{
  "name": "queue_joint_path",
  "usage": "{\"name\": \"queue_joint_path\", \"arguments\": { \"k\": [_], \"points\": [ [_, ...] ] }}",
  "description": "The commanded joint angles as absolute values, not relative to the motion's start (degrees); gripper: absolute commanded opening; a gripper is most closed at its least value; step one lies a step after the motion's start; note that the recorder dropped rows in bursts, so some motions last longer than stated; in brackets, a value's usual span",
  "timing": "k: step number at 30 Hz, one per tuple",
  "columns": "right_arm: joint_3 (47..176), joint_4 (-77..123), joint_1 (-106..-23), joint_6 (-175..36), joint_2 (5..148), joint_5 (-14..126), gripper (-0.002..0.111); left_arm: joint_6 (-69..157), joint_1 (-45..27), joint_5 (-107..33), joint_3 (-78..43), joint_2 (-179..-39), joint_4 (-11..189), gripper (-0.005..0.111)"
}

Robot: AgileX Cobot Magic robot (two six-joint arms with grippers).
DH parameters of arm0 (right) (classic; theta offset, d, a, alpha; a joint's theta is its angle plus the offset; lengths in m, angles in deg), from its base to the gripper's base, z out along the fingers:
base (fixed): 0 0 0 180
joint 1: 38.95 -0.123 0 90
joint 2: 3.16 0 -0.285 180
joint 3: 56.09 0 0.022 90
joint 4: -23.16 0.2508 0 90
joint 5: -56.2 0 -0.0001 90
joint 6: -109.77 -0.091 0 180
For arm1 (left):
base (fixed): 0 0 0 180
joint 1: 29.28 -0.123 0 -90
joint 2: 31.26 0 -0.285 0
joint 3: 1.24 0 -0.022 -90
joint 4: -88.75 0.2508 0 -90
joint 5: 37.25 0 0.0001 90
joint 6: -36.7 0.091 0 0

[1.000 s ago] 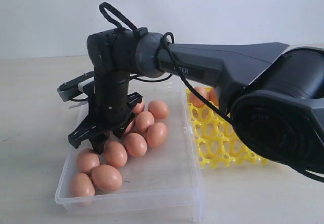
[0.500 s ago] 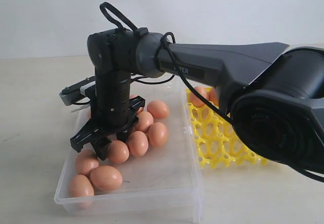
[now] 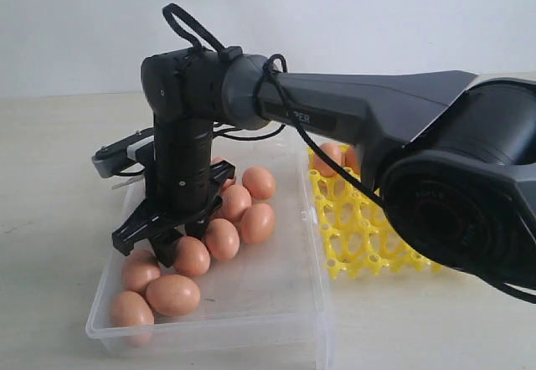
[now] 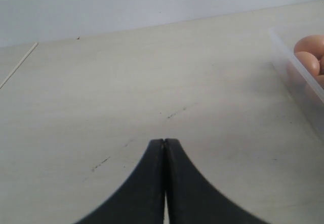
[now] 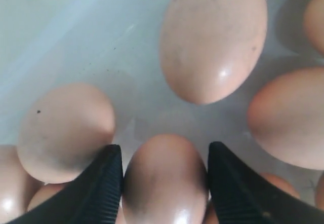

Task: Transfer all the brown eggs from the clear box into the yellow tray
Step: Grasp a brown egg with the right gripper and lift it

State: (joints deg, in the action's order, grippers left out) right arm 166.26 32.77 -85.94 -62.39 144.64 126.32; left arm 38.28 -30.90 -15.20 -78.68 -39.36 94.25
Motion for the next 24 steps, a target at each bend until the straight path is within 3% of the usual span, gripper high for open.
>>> {"name": "queue_joint_path", "arguments": {
  "k": [1, 7, 11, 24],
  "points": [
    [166.48, 33.27, -86.72, -59.68, 140.34, 126.17, 0.0, 38.01, -31.03, -15.56, -78.45, -39.04, 94.19, 0.0],
    [165.9, 30.47, -86.93, -59.08, 128.99, 124.73, 0.0, 38.01, -31.03, -15.56, -78.45, -39.04, 94.19, 0.0],
    [158.29, 30.47, -86.57, -57.55, 120.95, 118.41, 0.0, 38.01, -31.03, -15.56, -78.45, -39.04, 94.19, 0.0],
    [107.12, 41.53, -76.96, -47.26, 90.15, 66.35, 0.0, 38.01, -31.03, -15.56, -78.45, -39.04, 94.19, 0.0]
  ]
}}
